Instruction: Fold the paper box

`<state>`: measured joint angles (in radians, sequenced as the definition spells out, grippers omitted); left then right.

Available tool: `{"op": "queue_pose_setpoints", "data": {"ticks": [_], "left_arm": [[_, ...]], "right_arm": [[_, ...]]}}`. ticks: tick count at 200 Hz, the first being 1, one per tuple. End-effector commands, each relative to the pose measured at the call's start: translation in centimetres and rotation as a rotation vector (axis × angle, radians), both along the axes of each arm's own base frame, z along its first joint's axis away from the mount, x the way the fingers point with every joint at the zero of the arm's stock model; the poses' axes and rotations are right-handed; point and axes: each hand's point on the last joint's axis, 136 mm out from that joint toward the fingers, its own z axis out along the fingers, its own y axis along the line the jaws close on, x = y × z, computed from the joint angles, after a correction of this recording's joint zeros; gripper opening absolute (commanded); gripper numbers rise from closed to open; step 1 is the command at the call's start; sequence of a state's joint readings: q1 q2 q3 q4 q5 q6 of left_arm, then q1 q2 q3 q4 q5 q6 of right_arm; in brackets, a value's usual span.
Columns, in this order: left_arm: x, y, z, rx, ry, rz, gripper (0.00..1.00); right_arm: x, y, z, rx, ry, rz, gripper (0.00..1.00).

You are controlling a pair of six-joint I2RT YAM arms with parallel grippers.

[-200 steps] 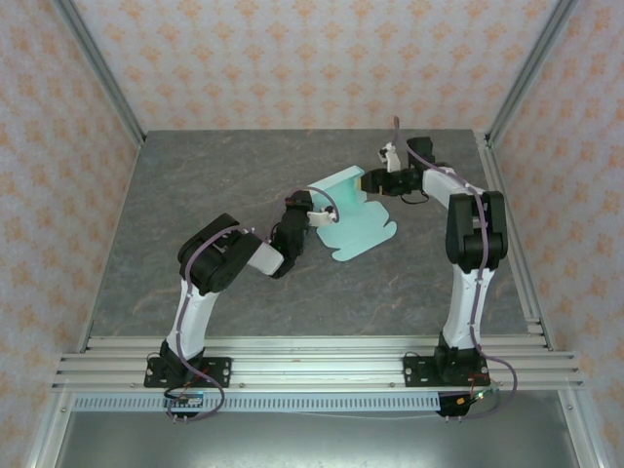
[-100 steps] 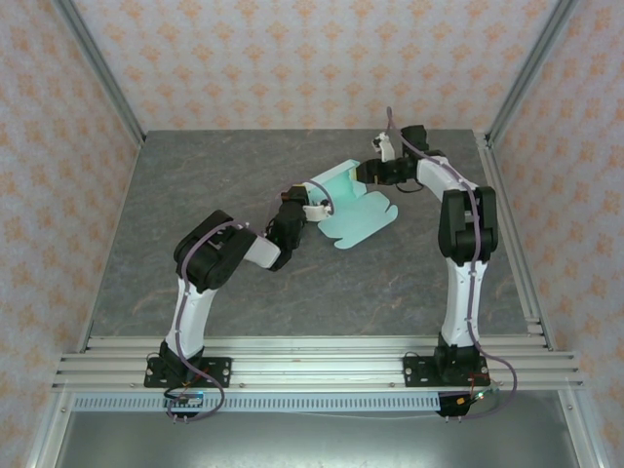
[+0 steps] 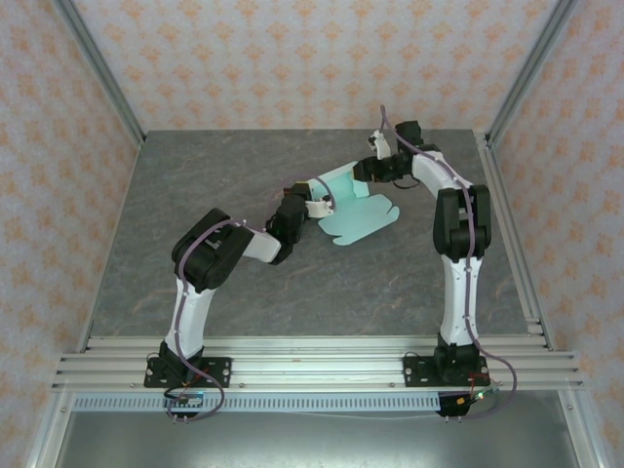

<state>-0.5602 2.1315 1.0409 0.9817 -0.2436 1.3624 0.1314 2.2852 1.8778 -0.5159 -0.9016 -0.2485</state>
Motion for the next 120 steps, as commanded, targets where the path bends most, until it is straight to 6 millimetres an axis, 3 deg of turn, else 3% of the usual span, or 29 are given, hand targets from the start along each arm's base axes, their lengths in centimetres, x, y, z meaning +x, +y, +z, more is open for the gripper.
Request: {"op": "queue_pose_setpoints", "data": {"ticks": [1, 50, 102, 108, 111, 120], "left_arm": [[-0.6, -1.9, 0.2, -0.019, 0.040, -0.077, 0.00], [-0.5, -1.4, 1.6, -0.087, 0.037, -0.026, 0.00], [-1.5, -0.5, 6.4, -0.310, 0.061, 0.028, 0.14], [-1.6, -0.4, 6.0, -0.325, 0.079, 0.038, 0.15], [-1.9, -0.3, 7.4, -0.347, 0.064, 0.036, 0.16], [-2.3, -0.1, 8.2, -0.386, 0.070, 0.041, 0.19]], "right_arm": [[0.1, 1.0, 0.0, -0.022, -0.017, 0.027, 0.46], [-0.2, 1.2, -0.6, -0.100, -0.035, 0.000, 0.28], [-0.9, 1.1, -0.2, -0.147, -0.136, -0.097, 0.06], [-1.0, 1.0, 0.0, -0.147, -0.143, -0.105, 0.04], [-1.1, 1.0, 0.0, -0.148, -0.146, -0.108, 0.04], [-1.4, 1.0, 0.3, -0.151, -0.159, -0.115, 0.01]]}}
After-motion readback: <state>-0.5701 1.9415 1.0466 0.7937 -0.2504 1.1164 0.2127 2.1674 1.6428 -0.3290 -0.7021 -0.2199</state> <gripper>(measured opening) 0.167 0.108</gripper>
